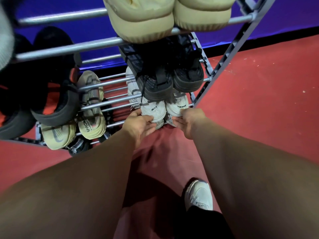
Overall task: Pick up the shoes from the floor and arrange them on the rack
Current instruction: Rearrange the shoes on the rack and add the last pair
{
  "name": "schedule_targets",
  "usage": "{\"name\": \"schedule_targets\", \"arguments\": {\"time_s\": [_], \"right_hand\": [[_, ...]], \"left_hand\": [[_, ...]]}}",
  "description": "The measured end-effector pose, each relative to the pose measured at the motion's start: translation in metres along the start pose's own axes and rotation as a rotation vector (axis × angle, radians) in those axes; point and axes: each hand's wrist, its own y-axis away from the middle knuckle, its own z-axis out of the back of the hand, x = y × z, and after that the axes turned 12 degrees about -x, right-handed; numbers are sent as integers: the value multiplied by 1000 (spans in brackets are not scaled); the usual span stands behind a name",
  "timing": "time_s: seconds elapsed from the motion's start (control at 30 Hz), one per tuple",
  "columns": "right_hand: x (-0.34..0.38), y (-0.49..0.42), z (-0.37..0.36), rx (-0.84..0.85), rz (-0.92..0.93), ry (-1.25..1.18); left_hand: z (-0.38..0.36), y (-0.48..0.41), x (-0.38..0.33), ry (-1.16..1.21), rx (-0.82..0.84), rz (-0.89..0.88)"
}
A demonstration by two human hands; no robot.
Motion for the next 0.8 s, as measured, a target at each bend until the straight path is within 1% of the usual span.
{"name": "schedule_targets", "arguments": {"time_s": [0.07, 0.17, 0.27, 0.3, 0.4, 0.43, 0.6, 0.8], "right_hand": [[-1, -2, 1, 11, 2, -28], [-3, -5, 1, 48, 115, 38], [-2, -9, 4, 53, 85, 77], [-2, -13, 4, 64, 109, 107], [-5, -16, 3, 97, 176, 86], [-6, -16, 2, 83, 187, 95], [-8, -18, -1, 124, 191, 85], [-9, -20, -2, 121, 200, 92]], "left_hand": [[0, -2, 0, 15, 11, -2], [0, -3, 1, 14, 20, -11], [-1, -4, 1, 9, 25, -19], [-2, -5, 1, 6, 20, -24], [-4, -5, 2, -13, 9, -47], [-4, -5, 2, -25, 5, -57], [-2, -7, 2, -47, -27, -82], [-3, -5, 2, -71, -45, -97]]}}
